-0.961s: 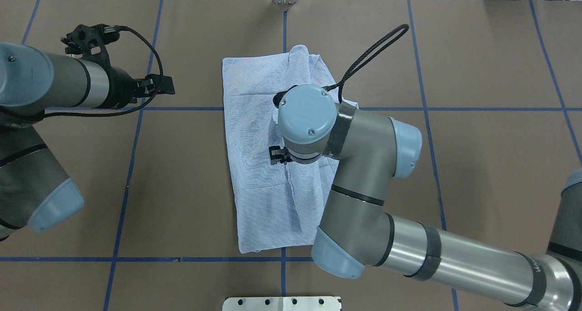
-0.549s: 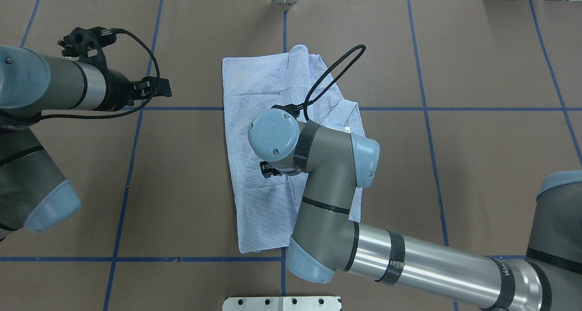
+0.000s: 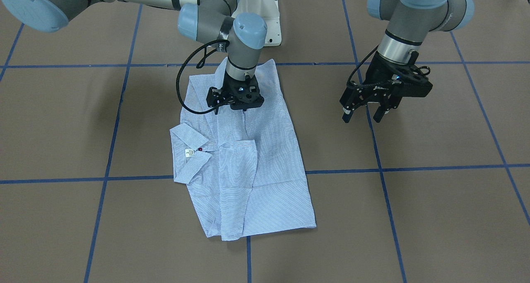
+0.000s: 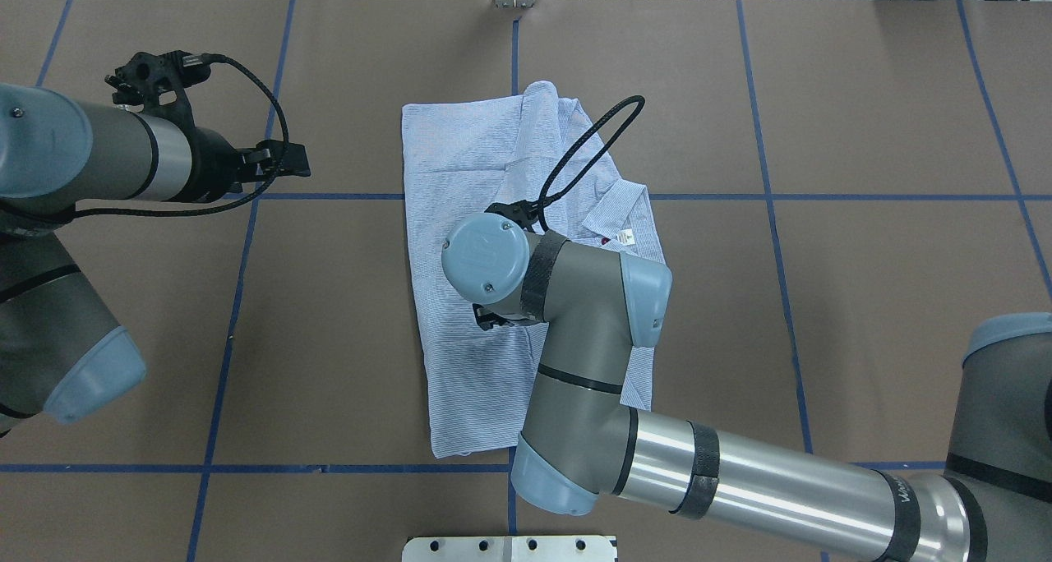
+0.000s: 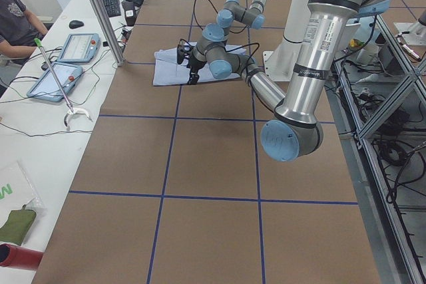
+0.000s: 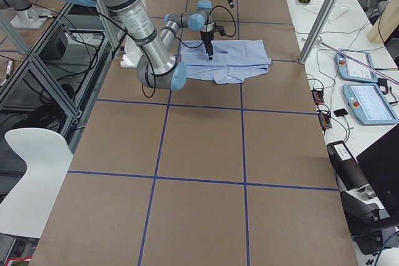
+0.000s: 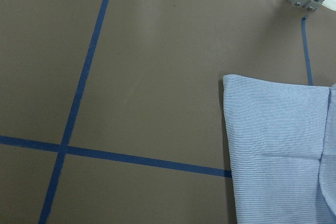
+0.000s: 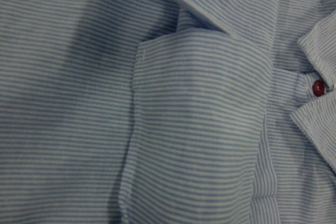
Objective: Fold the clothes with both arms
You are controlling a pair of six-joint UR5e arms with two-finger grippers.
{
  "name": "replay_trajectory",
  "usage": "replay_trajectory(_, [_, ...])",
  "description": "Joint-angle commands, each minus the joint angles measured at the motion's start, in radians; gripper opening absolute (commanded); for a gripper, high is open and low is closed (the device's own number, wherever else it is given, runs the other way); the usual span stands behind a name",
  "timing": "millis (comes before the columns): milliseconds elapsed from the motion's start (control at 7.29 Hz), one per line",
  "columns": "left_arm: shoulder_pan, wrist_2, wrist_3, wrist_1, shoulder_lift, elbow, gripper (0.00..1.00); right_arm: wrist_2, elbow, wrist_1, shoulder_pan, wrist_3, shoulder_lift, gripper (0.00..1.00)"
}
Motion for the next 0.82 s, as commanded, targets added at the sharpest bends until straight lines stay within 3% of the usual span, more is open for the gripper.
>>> replay_trajectory(0, [0.0,0.0,0.0,-0.002,0.0,0.002,1.0,-0.001,0.002,-0.022,0.004,-0.006,-0.009,1.0])
replay_trajectory(137, [0.001,0.0,0.0,-0.002,0.0,0.005,1.0,0.0,0.046,-0.049,0.022,-0.042,-0.04,1.0])
replay_trajectory(686, [0.004,0.0,-0.009,-0.002,0.0,0.0,1.0,0.008,0.303,-0.059,0.1,-0.165,-0.326,1.0])
